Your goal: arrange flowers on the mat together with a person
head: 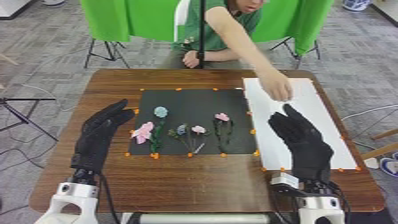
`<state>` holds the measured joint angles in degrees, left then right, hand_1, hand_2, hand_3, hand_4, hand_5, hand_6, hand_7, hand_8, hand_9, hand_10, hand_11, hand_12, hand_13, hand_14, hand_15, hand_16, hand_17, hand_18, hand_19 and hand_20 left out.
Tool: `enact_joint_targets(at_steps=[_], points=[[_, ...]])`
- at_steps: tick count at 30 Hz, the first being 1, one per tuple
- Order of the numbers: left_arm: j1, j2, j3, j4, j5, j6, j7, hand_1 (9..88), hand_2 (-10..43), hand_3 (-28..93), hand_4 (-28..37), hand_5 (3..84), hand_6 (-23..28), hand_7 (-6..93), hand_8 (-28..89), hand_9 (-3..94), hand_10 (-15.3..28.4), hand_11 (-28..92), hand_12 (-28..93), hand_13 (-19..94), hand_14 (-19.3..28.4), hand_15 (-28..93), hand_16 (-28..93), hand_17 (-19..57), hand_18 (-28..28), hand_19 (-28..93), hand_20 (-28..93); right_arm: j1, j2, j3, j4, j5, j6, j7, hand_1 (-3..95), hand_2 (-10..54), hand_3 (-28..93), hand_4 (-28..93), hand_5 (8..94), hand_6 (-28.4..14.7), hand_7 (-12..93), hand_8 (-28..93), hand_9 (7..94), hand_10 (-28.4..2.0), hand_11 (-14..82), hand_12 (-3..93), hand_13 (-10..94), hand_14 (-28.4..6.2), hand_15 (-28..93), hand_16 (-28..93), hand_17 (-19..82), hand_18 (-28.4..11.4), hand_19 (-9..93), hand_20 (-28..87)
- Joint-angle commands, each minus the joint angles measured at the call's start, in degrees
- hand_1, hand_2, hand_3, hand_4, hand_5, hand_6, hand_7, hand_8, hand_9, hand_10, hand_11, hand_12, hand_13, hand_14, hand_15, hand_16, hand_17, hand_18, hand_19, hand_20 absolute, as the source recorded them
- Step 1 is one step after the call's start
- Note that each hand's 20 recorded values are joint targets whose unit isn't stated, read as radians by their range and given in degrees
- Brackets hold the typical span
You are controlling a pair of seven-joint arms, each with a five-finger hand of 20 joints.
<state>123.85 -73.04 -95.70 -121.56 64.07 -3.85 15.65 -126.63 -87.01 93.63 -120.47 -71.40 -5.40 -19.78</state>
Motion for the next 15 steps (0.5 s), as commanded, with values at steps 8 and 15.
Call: enact_joint_targets(at_steps=[8,15], points=[[0.9,-0.63,-0.07,0.04,-0.79,0.46,-0.19,29.2,-9.5,62,-17.5,43.4,3.4,13.3,-6,43.9,12.7,19,16,34,16.5,13,5,3.7,12.1,5,16,-0.5,-0.7,-0.4,-0.4,-0.5,-0.1,0.6,6.3,1.7,83,-19,48.8,-1.4,11,-10,48.9,-15.5,5.9,10.8,36,-13.2,12,14,23,-12.6,3,31],[0.1,-0.29,0.2,0.49,-1.05,0.03,-0.19,29.2,-9.5,62,-17.5,43.4,3.5,13.2,-6,43.9,12.7,19,16,34,16.6,13,5,3.7,12.1,5,16,0.1,-0.6,-0.4,-0.1,-0.6,-0.3,0.5,6.3,1.9,83,-18,49.7,-1.7,11,-10,49.2,-15.5,5.9,10.9,37,-13.3,12,14,23,-12.6,3,31]])
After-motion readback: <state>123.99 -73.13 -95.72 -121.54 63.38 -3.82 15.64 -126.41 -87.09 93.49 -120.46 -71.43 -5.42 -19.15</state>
